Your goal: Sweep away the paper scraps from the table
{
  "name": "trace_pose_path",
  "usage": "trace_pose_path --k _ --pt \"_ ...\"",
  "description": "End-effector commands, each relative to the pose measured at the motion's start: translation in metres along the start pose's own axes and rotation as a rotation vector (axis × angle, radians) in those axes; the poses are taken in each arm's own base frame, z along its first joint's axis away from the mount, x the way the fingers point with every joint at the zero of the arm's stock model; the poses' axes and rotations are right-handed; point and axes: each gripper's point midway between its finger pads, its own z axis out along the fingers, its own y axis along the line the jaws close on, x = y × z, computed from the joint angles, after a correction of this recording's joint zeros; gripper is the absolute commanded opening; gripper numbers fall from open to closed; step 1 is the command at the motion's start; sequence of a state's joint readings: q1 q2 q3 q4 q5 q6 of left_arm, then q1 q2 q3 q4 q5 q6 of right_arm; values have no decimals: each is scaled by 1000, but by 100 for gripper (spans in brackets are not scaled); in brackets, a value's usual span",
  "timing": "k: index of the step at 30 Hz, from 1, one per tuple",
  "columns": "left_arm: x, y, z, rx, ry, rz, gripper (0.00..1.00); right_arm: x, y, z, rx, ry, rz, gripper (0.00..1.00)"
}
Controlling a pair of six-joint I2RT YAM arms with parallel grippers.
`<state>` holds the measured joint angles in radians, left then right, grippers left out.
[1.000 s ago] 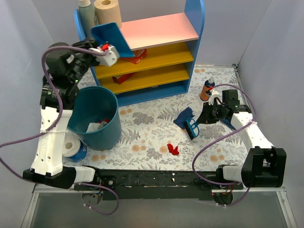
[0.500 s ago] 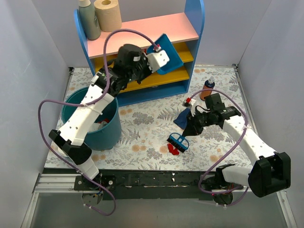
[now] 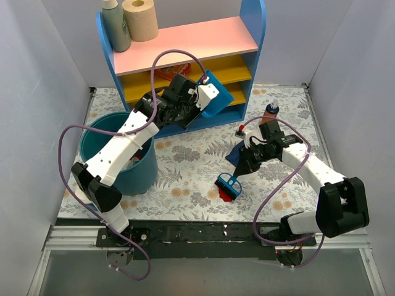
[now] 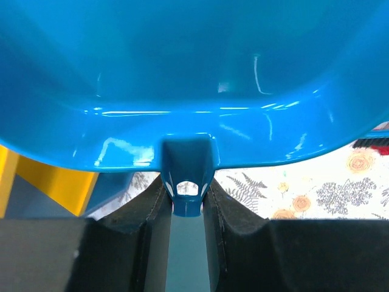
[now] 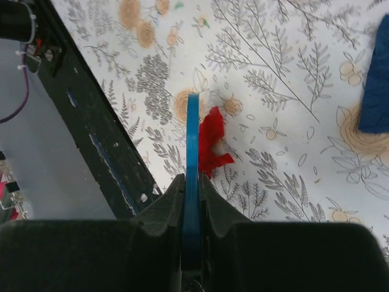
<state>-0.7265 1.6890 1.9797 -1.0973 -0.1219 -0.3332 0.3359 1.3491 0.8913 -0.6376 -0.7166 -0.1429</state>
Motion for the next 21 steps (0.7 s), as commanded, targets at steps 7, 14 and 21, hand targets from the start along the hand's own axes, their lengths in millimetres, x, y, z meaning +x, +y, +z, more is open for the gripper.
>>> trace_pose_path --k 7,14,21 --pt "14 6 -4 -53 30 -41 0 -4 12 6 -56 6 -40 1" --pt "36 -6 14 -21 109 -44 0 -8 -23 8 67 -17 77 1" --pt "85 -34 44 100 306 5 0 -23 -77 -35 175 -150 278 1"
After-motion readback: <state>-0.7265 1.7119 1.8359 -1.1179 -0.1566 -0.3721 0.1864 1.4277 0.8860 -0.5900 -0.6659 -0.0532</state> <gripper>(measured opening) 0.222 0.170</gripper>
